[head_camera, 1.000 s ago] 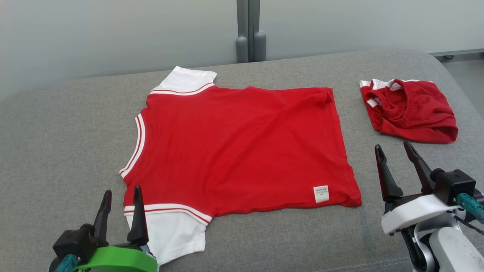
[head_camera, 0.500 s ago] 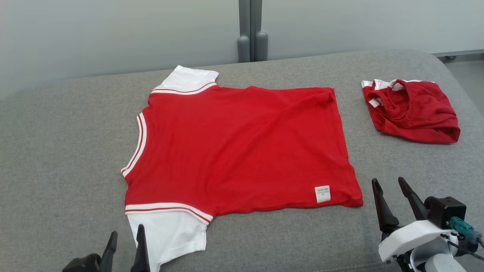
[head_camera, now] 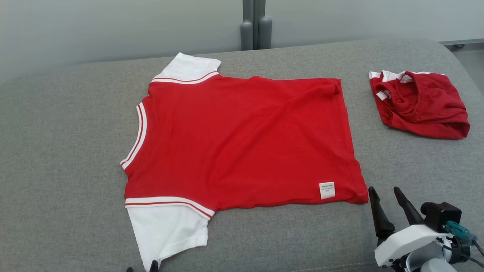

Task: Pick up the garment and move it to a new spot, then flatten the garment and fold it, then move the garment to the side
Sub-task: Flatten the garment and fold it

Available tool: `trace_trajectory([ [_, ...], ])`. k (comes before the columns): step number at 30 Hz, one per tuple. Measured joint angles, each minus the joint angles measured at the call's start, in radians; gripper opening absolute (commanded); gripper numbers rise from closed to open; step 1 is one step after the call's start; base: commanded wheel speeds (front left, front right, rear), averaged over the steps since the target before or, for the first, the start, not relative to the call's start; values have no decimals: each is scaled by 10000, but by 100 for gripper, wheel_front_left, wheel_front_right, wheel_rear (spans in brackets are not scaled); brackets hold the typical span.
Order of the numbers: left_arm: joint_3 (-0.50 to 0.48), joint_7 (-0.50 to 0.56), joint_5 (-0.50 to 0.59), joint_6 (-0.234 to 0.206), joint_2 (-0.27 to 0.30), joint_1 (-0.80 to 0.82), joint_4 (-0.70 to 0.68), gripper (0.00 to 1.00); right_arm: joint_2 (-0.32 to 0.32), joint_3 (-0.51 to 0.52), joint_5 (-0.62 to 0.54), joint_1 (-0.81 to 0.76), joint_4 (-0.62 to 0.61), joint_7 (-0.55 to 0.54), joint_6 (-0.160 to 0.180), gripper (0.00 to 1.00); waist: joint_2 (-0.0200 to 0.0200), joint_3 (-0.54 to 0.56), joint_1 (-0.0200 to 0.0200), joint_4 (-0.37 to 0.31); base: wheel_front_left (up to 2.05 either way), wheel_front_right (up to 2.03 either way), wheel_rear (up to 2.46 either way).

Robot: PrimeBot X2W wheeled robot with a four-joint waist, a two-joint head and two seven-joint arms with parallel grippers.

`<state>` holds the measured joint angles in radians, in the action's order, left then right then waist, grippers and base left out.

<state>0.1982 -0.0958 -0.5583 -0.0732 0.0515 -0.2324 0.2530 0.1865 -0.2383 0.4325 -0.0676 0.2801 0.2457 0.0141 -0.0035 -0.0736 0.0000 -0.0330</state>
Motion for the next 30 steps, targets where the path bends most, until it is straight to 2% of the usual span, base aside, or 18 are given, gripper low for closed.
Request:
trace_trajectory([
  [1,0,46,-36,19,0,2,35,95,-12,-35,0,23,73,0,-54,100,0,-15,0,13,0,0,0],
  [3,6,92,-71,27,0,13,115,74,-42,-100,-2,74,178,0,-75,100,0,-35,0,29,0,0,0],
  [5,48,253,-127,59,2,29,230,62,-44,-127,-2,163,280,0,-155,100,0,-58,0,43,0,0,0],
  [7,138,332,-238,130,0,35,278,54,-46,-150,0,268,360,0,-222,100,0,-85,0,56,0,0,0],
  [10,286,397,-261,207,0,147,320,53,-59,-234,0,394,602,-4,-261,100,0,-134,0,77,0,0,0],
  [13,334,424,-265,293,0,379,408,61,-128,-326,2,476,865,-94,-397,100,0,-188,0,96,0,0,0],
  [14,334,424,-265,293,0,379,408,67,-128,-326,2,476,865,-94,-397,100,0,-188,0,96,0,0,0],
  [17,430,472,-280,378,-2,638,512,66,-299,-435,19,683,1244,-198,-485,100,0,-262,0,124,0,0,0],
  [22,514,506,-282,387,4,743,593,49,-330,-453,98,975,1705,-318,-506,100,0,-335,0,146,0,0,0],
  [26,579,508,-328,424,6,894,660,43,-408,-403,303,1208,2243,-451,-579,100,0,-402,0,168,0,0,0],
  [28,596,508,-355,470,6,953,681,37,-451,-360,445,1297,2456,-462,-610,100,-1,-433,0,184,0,0,0],
  [29,604,508,-355,472,6,983,704,31,-479,-347,468,1348,2566,-520,-660,100,0,-448,0,194,0,0,0],
  [30,614,506,-357,485,6,1025,731,16,-516,-334,516,1411,2671,-552,-665,100,0,-462,0,206,0,0,0],
])
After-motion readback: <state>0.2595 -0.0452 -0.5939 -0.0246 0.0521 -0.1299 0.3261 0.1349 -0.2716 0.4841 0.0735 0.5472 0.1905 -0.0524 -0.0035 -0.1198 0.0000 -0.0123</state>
